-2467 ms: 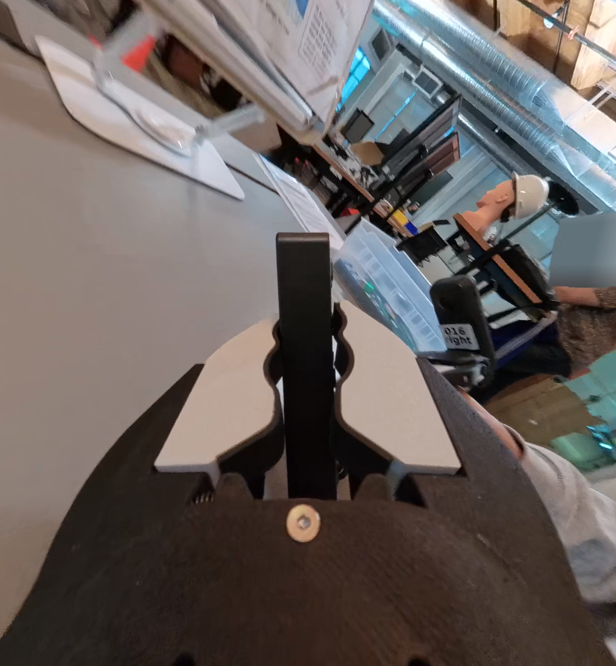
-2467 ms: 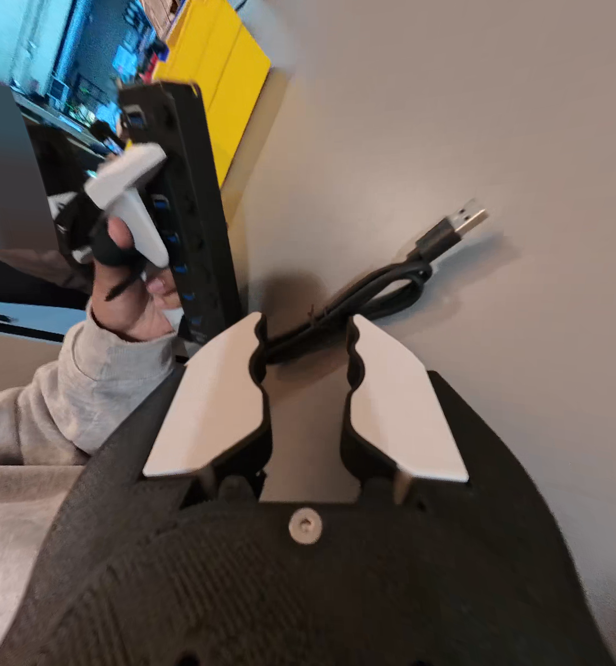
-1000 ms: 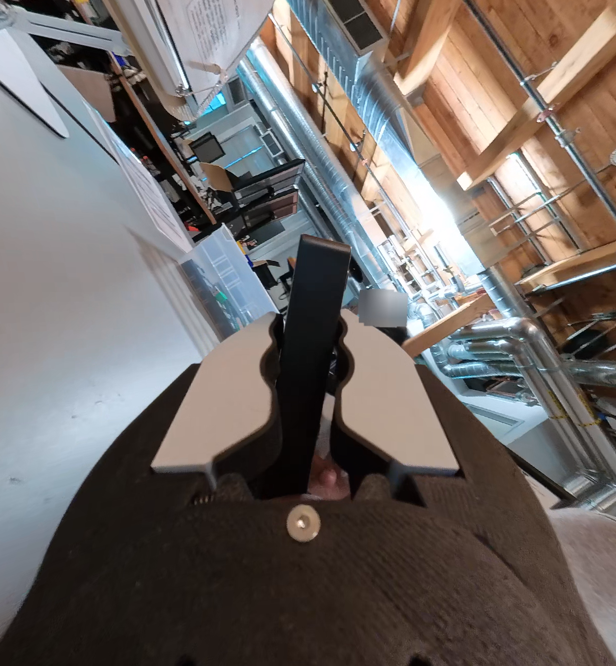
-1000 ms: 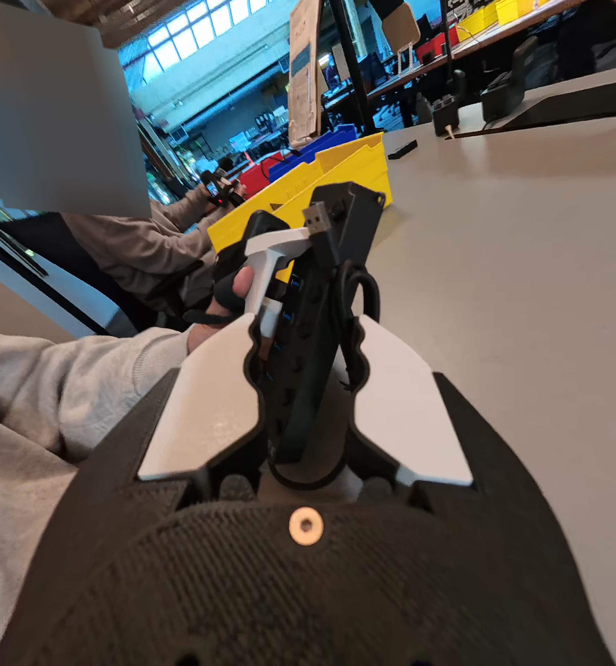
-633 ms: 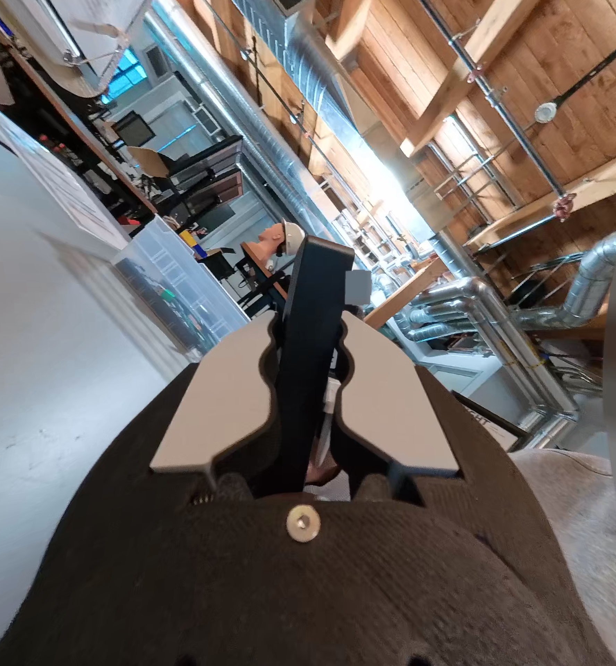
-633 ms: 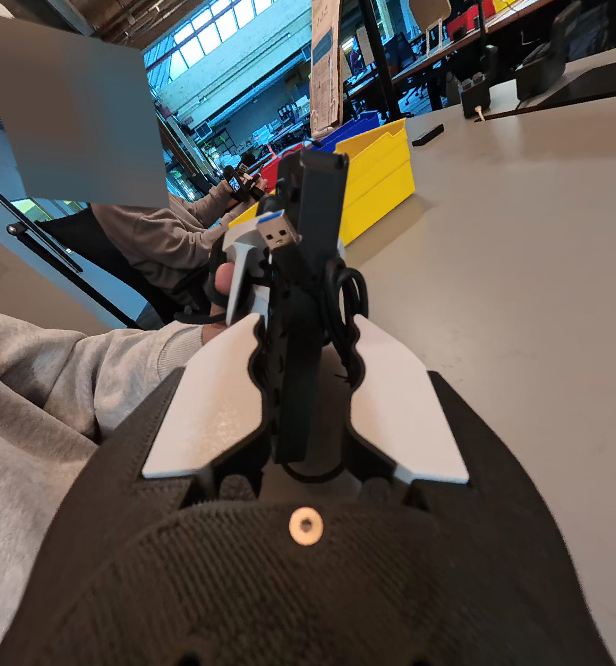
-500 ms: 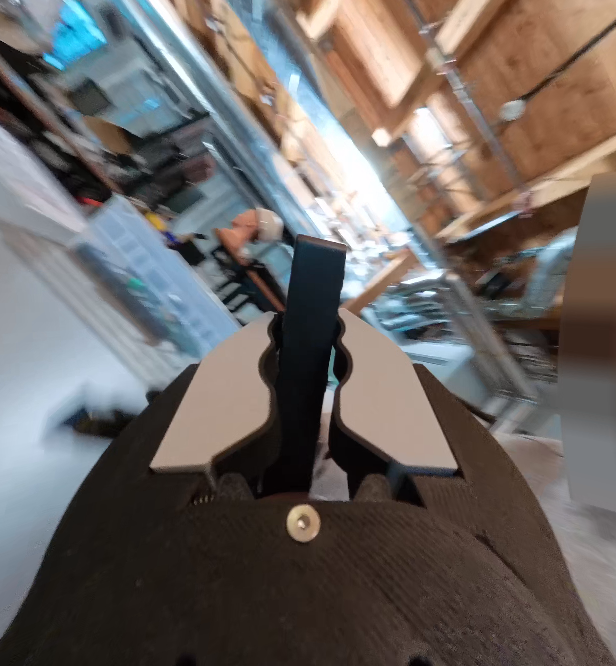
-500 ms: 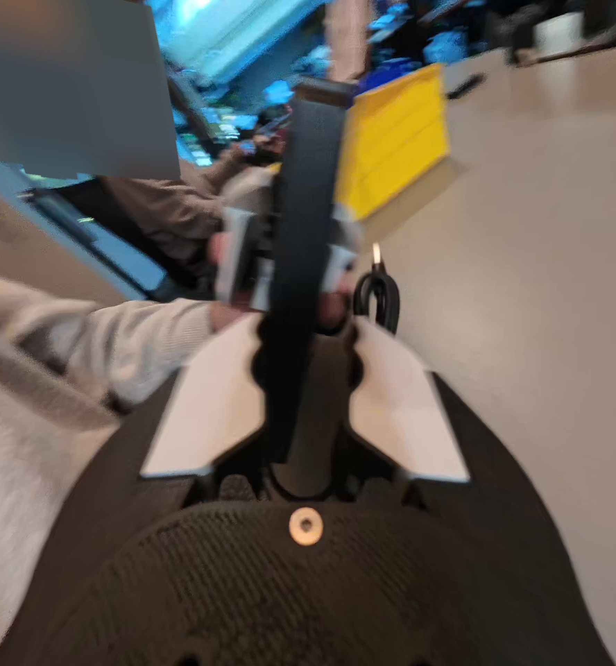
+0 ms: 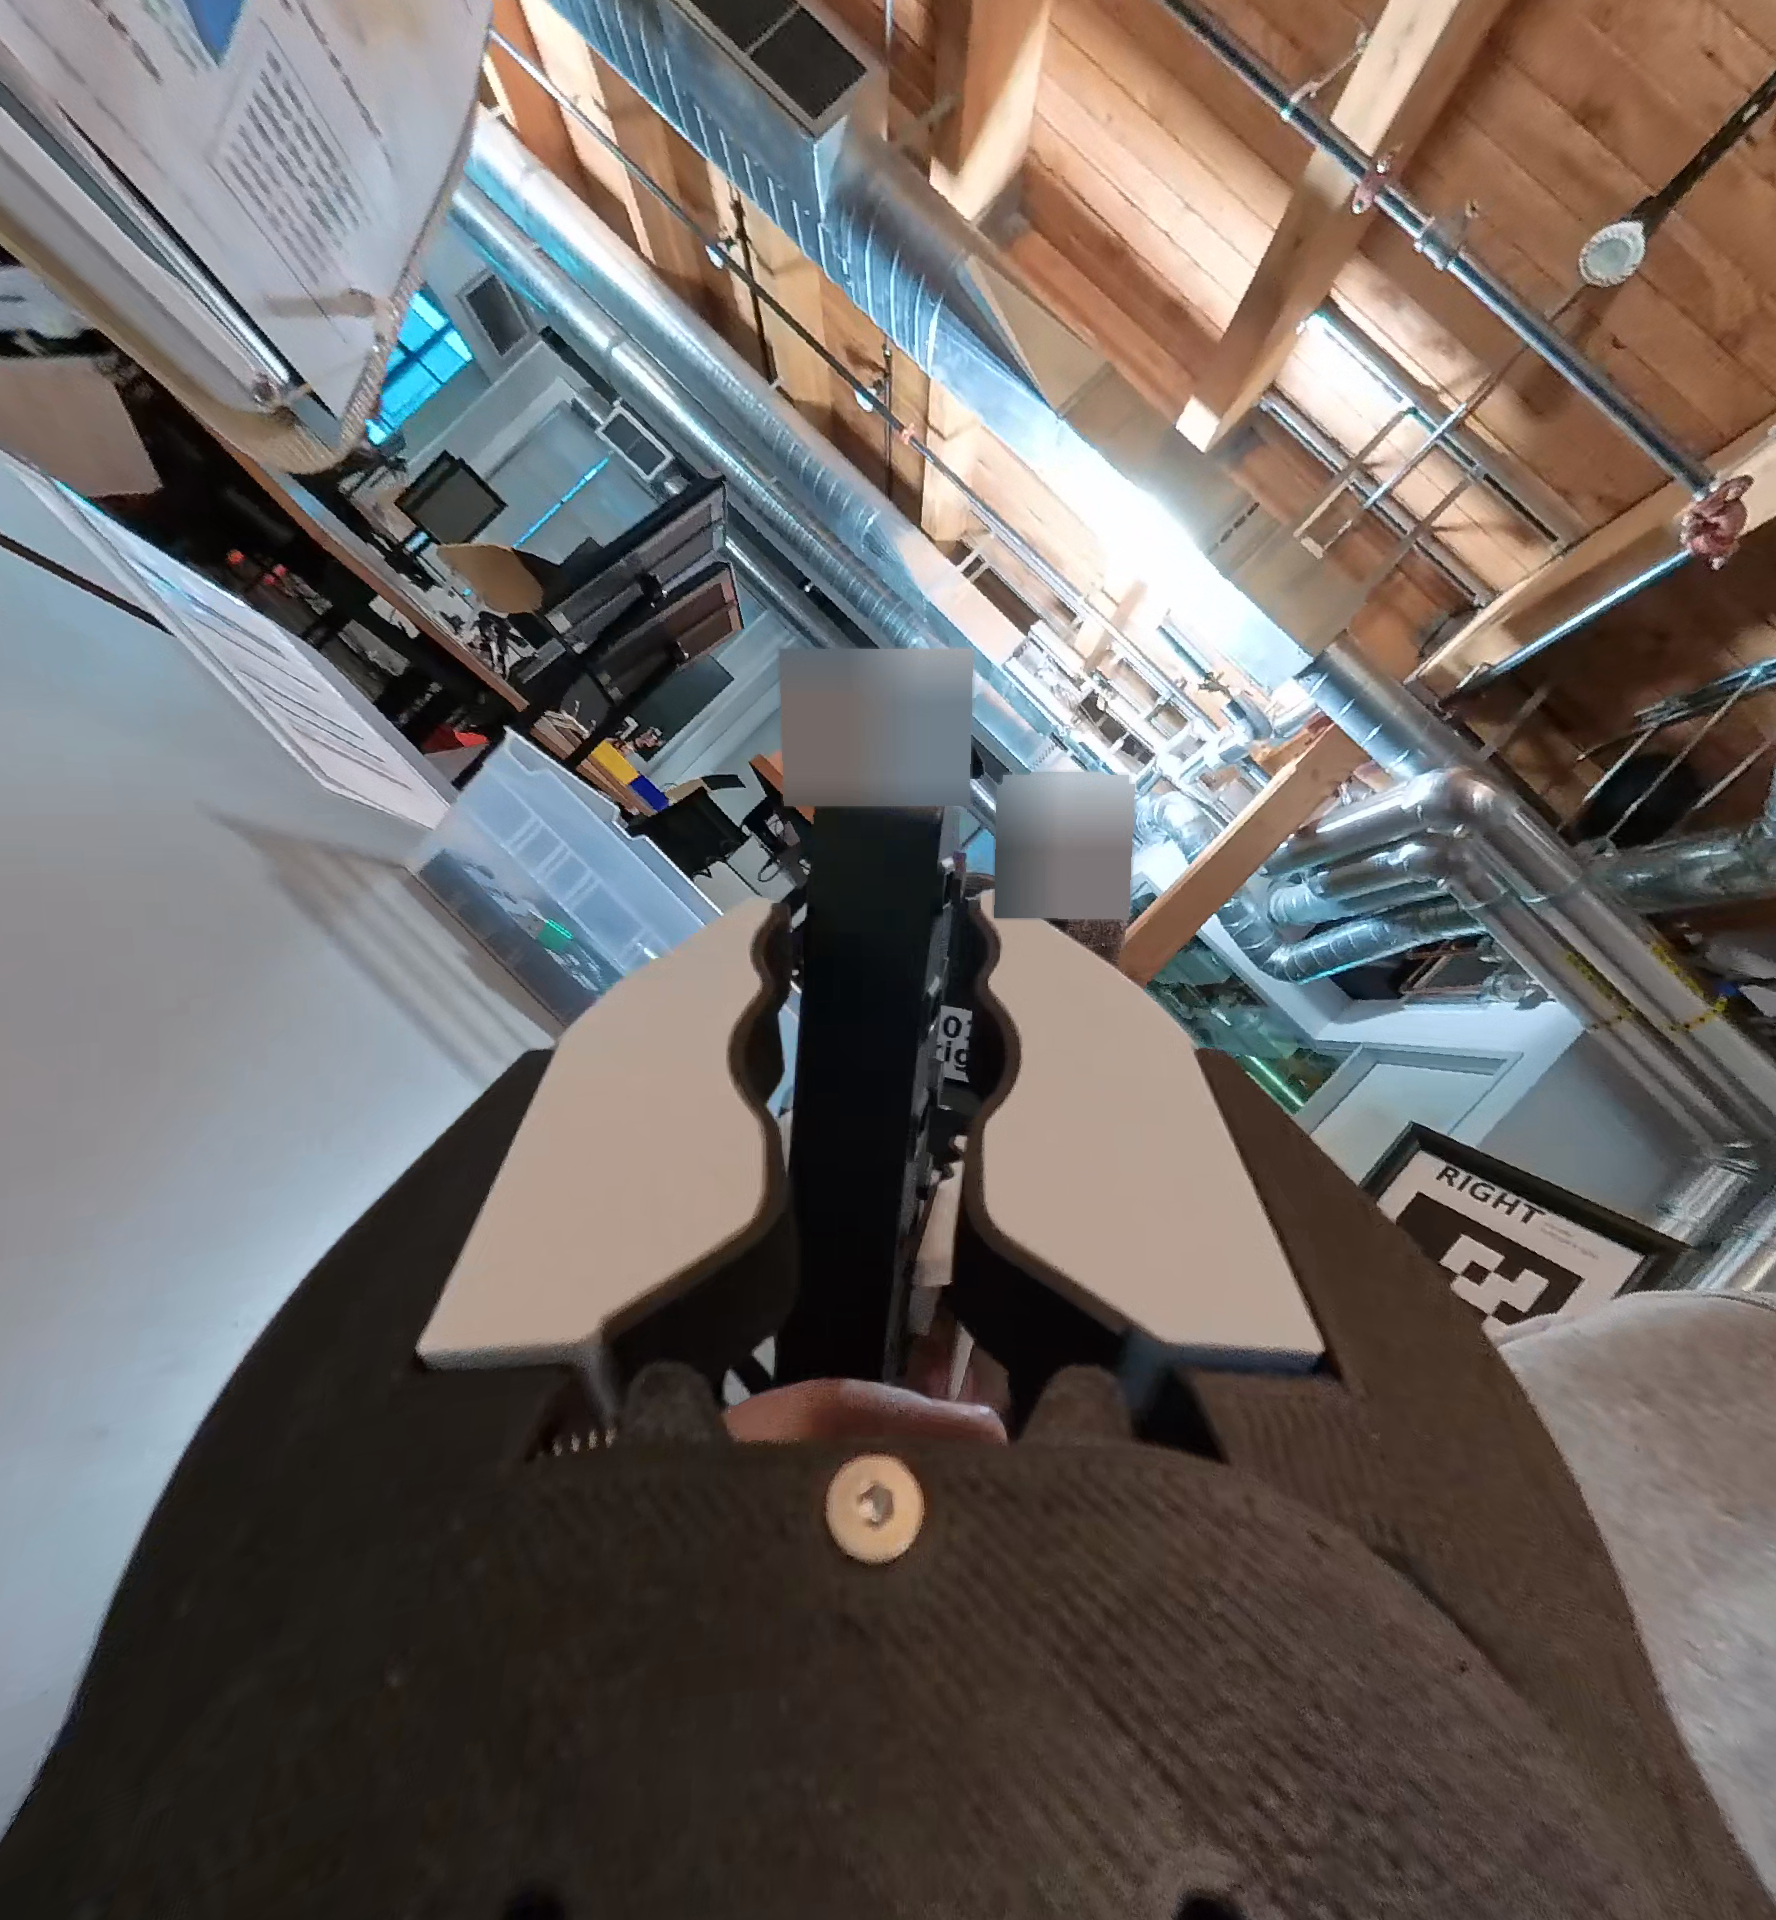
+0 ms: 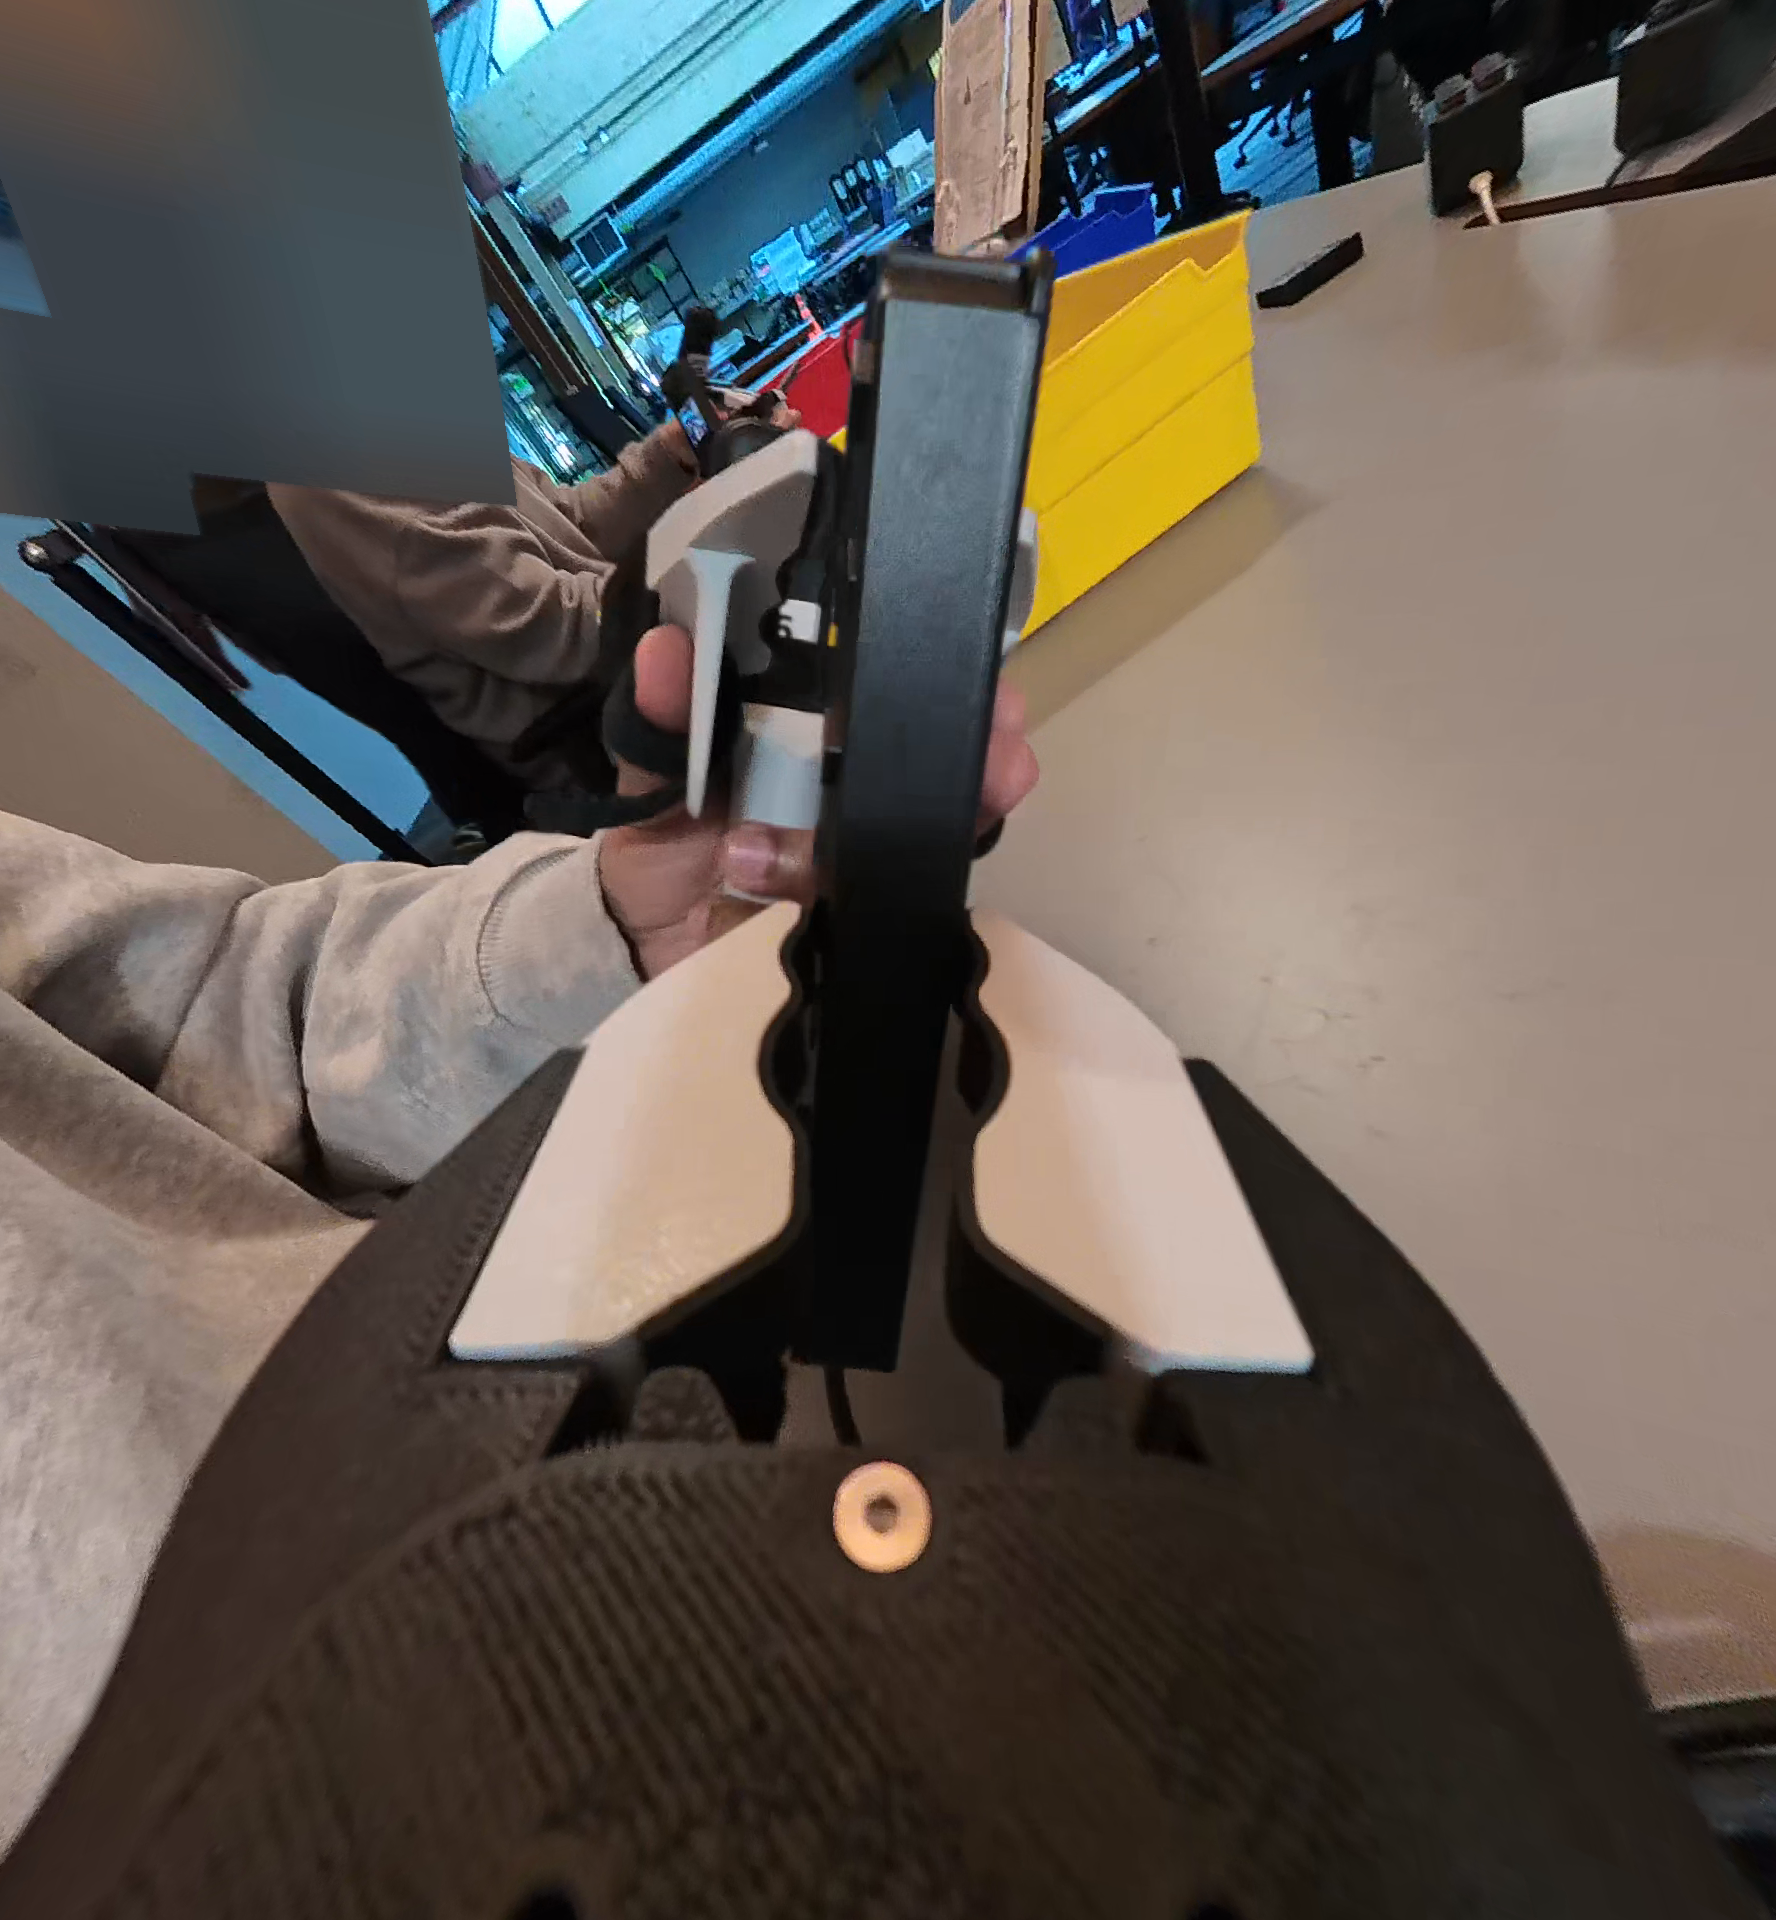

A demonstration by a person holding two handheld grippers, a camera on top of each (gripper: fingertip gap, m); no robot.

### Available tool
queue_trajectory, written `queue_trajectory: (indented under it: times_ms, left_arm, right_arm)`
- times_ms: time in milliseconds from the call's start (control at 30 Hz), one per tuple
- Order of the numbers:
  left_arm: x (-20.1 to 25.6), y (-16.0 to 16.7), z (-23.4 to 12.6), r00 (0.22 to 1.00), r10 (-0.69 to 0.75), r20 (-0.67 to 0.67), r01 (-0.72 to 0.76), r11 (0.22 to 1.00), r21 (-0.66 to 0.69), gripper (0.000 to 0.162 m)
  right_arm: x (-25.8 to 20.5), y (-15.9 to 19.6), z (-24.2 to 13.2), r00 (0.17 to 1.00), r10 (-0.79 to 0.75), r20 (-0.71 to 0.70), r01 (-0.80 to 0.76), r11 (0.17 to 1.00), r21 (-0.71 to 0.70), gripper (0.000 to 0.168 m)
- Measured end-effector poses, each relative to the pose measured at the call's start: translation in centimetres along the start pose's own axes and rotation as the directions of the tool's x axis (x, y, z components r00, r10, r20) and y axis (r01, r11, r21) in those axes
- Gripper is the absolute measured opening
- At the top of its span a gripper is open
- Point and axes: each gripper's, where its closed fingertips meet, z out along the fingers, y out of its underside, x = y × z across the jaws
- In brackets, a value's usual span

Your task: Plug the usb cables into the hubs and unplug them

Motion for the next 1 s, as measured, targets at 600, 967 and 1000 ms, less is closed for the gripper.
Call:
queue_trajectory:
  times_ms: [600,967,1000]
  left_arm:
    - [-1.7,-0.3,-0.7,0.996,-0.085,0.005,0.085,0.996,0.013,0.036]
    - [-1.9,0.0,-0.7,0.994,-0.111,0.005,0.111,0.994,0.003,0.034]
    - [-1.9,0.1,-0.6,0.994,-0.108,0.005,0.108,0.994,-0.003,0.034]
  right_arm:
    - [-2.7,-23.6,-20.1,0.965,-0.125,-0.231,0.226,0.842,0.490,0.025]
    - [6.0,-24.8,-31.7,0.855,0.078,-0.513,0.202,0.860,0.468,0.025]
    - [6.9,-24.0,-32.1,0.867,0.114,-0.485,0.169,0.849,0.501,0.025]
